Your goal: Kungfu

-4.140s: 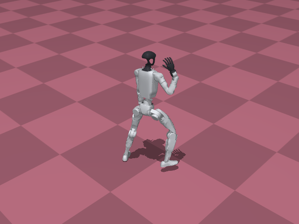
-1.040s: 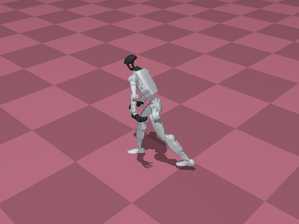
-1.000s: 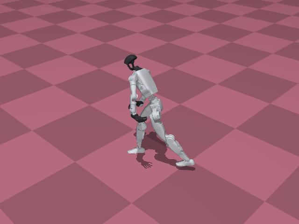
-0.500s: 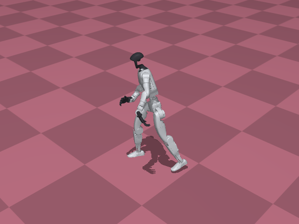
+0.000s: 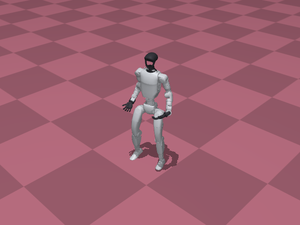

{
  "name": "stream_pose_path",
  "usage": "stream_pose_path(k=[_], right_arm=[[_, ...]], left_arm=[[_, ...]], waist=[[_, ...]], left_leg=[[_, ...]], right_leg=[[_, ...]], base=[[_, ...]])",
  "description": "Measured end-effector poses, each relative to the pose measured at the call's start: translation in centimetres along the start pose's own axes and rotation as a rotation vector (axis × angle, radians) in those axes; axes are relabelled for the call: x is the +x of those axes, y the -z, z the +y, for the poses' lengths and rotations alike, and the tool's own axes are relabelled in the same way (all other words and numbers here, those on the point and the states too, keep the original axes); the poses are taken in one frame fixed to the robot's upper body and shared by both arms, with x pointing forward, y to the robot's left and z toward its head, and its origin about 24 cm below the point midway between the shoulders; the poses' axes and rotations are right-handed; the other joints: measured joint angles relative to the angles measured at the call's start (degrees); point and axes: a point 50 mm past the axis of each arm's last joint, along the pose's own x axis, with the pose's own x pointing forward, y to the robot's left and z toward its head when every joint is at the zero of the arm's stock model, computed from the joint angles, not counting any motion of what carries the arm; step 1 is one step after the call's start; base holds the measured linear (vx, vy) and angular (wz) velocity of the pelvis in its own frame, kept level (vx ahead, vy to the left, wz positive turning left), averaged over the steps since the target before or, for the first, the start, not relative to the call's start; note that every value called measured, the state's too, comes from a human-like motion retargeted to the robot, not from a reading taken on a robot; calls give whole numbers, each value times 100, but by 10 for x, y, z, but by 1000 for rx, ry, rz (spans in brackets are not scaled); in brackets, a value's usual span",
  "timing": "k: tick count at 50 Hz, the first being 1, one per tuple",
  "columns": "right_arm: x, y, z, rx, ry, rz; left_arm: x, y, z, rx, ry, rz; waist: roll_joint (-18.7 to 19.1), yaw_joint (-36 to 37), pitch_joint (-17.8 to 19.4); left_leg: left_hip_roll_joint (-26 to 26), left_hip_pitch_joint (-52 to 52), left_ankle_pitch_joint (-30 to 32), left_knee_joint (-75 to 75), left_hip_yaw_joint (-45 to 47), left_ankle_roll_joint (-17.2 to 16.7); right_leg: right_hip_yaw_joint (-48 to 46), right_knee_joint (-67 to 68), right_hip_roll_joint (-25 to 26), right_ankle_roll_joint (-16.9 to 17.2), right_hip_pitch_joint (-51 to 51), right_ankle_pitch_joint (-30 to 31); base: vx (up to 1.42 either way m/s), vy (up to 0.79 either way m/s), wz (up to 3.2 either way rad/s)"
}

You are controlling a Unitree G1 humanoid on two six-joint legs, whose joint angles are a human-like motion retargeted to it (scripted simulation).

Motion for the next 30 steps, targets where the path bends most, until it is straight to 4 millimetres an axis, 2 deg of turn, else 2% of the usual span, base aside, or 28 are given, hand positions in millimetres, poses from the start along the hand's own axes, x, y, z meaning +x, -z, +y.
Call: stream_pose_path(k=[3, 5, 7, 8, 9, 10, 11, 12, 13, 15, 18, 20, 23, 25, 28, 30], right_arm=[[-16, 53, 6, 346, -21, -43], [-21, 79, 16, 498, -25, -77], [-24, 99, 23, 596, -12, -82], [-24, 108, 27, 648, 3, -72], [-23, 109, 29, 660, -1, -76], [-22, 106, 30, 653, -15, -87], [-20, 104, 29, 630, -16, -72], [-19, 101, 28, 604, -16, -56], [-19, 96, 24, 570, -13, -36], [-18, 82, 17, 472, -7, -5], [-21, 57, 5, 252, 10, 57], [-23, 39, -3, 69, 34, 97], [-15, 25, -7, -193, 100, 171], [1, 17, -2, -354, 128, 210], [30, 9, 15, -589, 93, 277], [46, 7, 26, -728, 39, 339]], left_arm=[[-23, 42, -6, -215, 16, -95], [-33, 68, -14, -352, 28, -194], [-40, 88, -21, -464, 23, -301], [-43, 95, -24, -506, 8, -344], [-47, 101, -24, -532, -18, -375], [-53, 105, -24, -552, -49, -400], [-58, 106, -21, -550, -85, -404], [-63, 105, -18, -541, -118, -398], [-67, 102, -14, -518, -146, -374], [-71, 90, -6, -452, -166, -296], [-51, 64, 5, -342, -161, -128], [-22, 41, 8, -219, -144, -5], [28, -5, -2, 157, -61, 172], [57, -29, -17, 469, 7, 272], [92, -41, -45, 864, 86, 320], [106, -41, -60, 1037, 118, 299]], waist=[[-70, 6, -357], [-139, -69, -456], [-302, -65, -465], [-406, -98, -462], [-519, -135, -452], [-636, -175, -439], [-668, -122, -473], [-690, -61, -503], [-694, 15, -525], [-626, -148, -589], [-399, 72, -665], [-299, 415, -581], [-322, 937, -328], [-352, 1084, -110], [-212, 909, 182], [-156, 688, 268]], left_leg=[[-63, -138, 171, -209, -102, 46], [-158, -178, 235, -271, -173, 79], [-357, -135, 260, -297, -165, 125], [-498, -88, 270, -313, -161, 149], [-628, -19, 284, -337, -135, 177], [-753, 61, 299, -365, -98, 207], [-767, 56, 299, -345, -44, 178], [-786, 39, 302, -319, -10, 160], [-813, 0, 310, -282, -18, 164], [-921, -66, 337, -270, -277, 232], [-968, -174, 359, -315, -250, 395], [-1047, -162, 366, -340, -141, 513], [-741, -350, 349, -113, 52, 318], [-620, -442, 305, 20, 70, 293], [-742, -410, 352, -85, 82, 594], [-725, -372, 362, -155, 148, 628]], right_leg=[[191, 473, 901, -379, -245, -1005], [220, 558, 1446, -656, -312, -1487], [307, 310, 1792, -720, -270, -1631], [358, 66, 1880, -647, -230, -1539], [418, -161, 1961, -952, -197, -1119], [481, -381, 2041, -1447, -168, -534], [508, -467, 2043, -1561, -40, -528], [481, -461, 1988, -1519, 18, -559], [347, -274, 1818, -1164, -62, -667], [932, -78, 1992, -656, -335, -692], [678, -60, 1860, -90, -447, -752], [454, -10, 1678, 312, -449, -894], [306, -104, 1903, 382, -499, -1112], [348, -182, 2016, 382, -489, -1221], [-505, -269, 1297, 364, -289, -1178], [-752, -351, 1107, 89, -130, -1138]], base=[[57, 16, 88], [38, 16, 59], [31, 13, 24], [25, 7, 18], [22, 5, 15], [24, 12, -17], [23, 18, -43], [20, 21, -65], [16, 21, -12], [12, 26, 94], [3, 37, 47], [-10, 34, -41], [-31, -23, -68], [-47, -33, -37], [-53, 17, -7], [-46, 2, -39]])
